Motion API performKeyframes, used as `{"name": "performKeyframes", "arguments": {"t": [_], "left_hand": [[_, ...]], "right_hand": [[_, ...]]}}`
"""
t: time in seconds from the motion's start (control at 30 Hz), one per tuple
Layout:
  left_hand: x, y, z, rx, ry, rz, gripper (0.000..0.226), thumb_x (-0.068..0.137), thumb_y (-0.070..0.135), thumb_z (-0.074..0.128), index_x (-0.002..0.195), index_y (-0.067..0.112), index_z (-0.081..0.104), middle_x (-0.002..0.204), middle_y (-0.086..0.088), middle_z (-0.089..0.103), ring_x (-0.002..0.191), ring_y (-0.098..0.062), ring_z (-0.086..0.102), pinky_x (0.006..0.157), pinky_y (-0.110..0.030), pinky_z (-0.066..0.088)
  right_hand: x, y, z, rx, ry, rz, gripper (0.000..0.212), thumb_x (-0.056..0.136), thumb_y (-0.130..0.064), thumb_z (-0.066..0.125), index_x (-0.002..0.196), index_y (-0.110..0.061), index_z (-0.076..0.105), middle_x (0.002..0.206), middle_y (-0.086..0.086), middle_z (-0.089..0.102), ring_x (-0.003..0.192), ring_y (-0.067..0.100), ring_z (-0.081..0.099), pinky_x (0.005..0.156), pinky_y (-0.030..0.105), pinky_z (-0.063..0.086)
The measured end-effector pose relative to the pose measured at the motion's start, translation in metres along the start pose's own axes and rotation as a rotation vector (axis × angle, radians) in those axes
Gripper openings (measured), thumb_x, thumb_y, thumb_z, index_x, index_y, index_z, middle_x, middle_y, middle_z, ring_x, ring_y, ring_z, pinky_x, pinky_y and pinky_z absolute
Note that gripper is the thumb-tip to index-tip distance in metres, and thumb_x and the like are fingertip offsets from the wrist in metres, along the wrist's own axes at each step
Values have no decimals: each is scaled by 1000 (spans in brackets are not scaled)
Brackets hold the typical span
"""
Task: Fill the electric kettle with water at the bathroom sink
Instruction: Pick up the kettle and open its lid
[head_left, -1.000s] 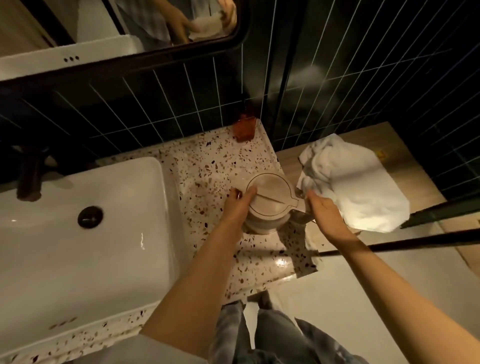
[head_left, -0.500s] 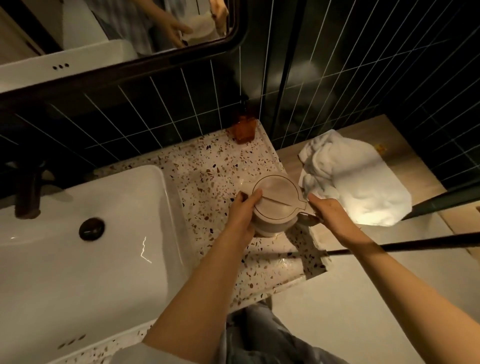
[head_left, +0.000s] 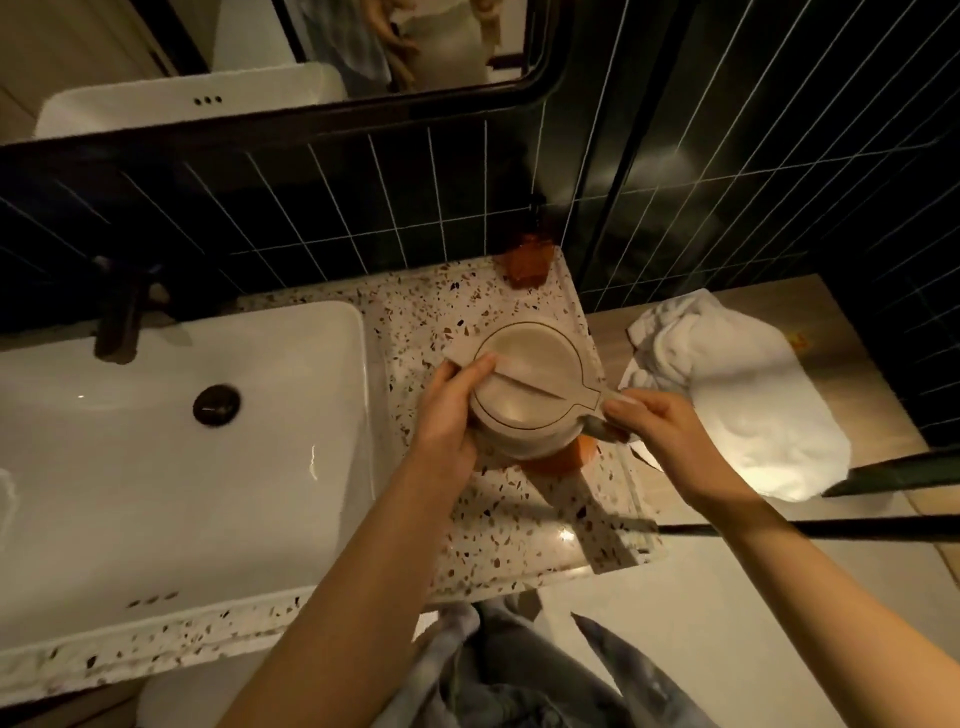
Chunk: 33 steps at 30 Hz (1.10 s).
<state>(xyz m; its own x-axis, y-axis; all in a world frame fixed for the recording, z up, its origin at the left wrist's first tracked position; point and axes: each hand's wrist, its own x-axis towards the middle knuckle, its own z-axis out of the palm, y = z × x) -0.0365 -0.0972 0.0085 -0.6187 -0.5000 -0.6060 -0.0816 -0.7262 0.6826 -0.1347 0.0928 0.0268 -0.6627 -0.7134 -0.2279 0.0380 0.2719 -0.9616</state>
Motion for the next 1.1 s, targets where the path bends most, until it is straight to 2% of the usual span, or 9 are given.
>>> {"name": "performKeyframes", "arguments": {"t": [0.07,0.13,0.23,0.3,0.47,0.67,0.8,1.03,1.1], "left_hand": [[-17,14,-11,2,-8,69,23,87,16,68,110,17,67,116,-6,74,107,-23,69,85,-34,56],[-35,27,-26,13,-1,139,26,89,17,66,115,18,67,120,-6,73,111,-20,68,92,-34,55],[-58,42,-51,29,62,215,28,89,17,66,117,12,67,121,-10,72,116,-23,66,98,-35,52],[-72,48,-68,31,90,261,31,90,16,64,121,12,66,121,-7,73,115,-20,66,97,-32,52],[-100,52,-112,58,153,310,41,87,22,65,127,12,64,124,-6,71,117,-19,65,99,-33,50],[-122,49,-155,65,225,275,52,76,31,69,125,14,66,123,-7,72,118,-21,65,104,-39,46],[-128,49,-174,122,206,262,43,83,31,66,124,16,67,122,-6,72,117,-21,65,103,-40,47],[-131,48,-190,132,201,236,43,84,29,66,124,15,67,119,-5,74,115,-20,67,101,-39,48],[-131,48,-191,139,202,230,37,89,26,64,124,15,67,119,-5,74,115,-20,67,104,-41,47]], "right_hand": [[0,-12,11,4,-42,-32,35,89,-33,54,58,-15,55,58,1,45,57,9,43,57,14,36],[2,-22,24,30,-105,-56,34,87,-35,55,57,-19,60,57,-7,50,57,6,45,56,12,38],[6,-27,45,78,-206,-92,48,83,-39,56,66,6,58,63,8,52,61,14,48,59,17,41],[6,-28,62,121,-260,-96,54,81,-39,57,67,13,51,65,20,48,62,22,47,60,19,41],[-2,-27,105,159,-344,-84,45,81,-33,56,61,6,50,61,10,44,60,18,44,58,25,38],[-14,-24,145,150,-392,-58,48,76,-32,58,66,14,53,60,11,48,59,20,44,60,31,34],[-24,-22,162,140,-402,-41,30,75,-32,56,60,-7,58,58,-5,52,59,10,48,60,23,37],[-30,-12,177,135,-357,-38,25,75,-36,57,59,-18,60,58,-3,52,59,7,49,58,18,39],[-29,-9,178,127,-346,-38,32,74,-37,56,63,-8,64,61,4,56,61,11,51,60,21,39]]}}
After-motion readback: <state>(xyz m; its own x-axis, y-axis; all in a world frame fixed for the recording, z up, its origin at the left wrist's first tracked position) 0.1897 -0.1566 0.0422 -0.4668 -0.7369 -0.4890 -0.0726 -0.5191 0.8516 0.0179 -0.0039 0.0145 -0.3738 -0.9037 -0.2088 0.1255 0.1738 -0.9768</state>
